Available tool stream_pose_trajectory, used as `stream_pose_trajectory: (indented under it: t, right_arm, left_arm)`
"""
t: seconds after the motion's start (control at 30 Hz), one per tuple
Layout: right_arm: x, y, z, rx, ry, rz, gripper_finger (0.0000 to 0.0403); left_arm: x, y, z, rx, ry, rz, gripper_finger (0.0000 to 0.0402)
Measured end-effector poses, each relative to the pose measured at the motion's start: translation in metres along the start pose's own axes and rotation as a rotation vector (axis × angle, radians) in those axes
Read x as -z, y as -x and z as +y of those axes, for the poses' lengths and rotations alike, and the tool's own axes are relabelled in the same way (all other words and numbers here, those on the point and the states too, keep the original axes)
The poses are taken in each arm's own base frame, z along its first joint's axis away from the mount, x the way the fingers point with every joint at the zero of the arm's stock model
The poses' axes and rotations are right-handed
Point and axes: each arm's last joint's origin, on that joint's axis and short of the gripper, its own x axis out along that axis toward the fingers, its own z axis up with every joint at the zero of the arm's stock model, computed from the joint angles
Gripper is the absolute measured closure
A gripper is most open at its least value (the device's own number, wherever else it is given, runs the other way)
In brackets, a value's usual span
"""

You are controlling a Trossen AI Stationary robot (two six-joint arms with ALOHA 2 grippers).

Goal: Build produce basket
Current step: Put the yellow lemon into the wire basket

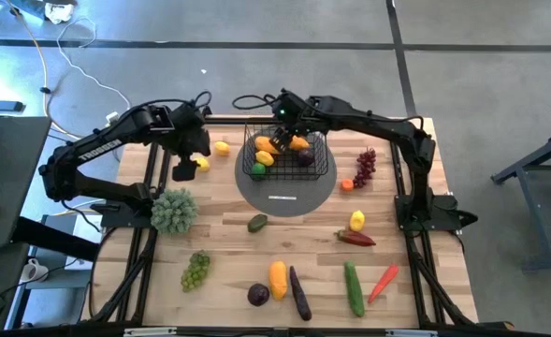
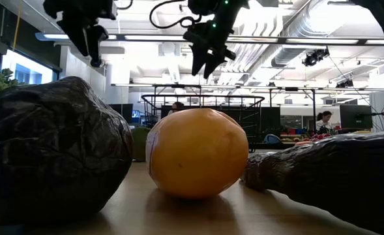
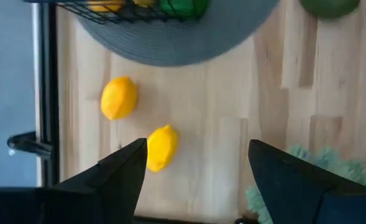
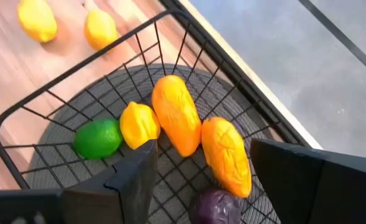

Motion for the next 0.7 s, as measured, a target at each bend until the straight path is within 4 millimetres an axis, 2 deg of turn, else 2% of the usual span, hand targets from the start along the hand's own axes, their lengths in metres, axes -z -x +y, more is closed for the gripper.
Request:
stream_pose_trajectory:
  t: [0.13,0.37,0.7]
  right_arm:
    - [-0.004,0.004,-0.005,0.007,-0.009,-0.003,0.0164]
    - [-0.008,0.009,-0.014,0.018,-0.015,0.002,0.0164]
    - [-0.010,0.010,-0.024,0.027,-0.017,0.007,0.0164]
  left_arm:
    - [0.008,-0.018,-0.001,0.006,-0.061,0.012,0.0130]
    - [0.018,-0.049,0.002,-0.047,-0.040,0.086,0.0130]
    - [0.019,-0.082,0.005,-0.067,-0.083,0.170,0.0131]
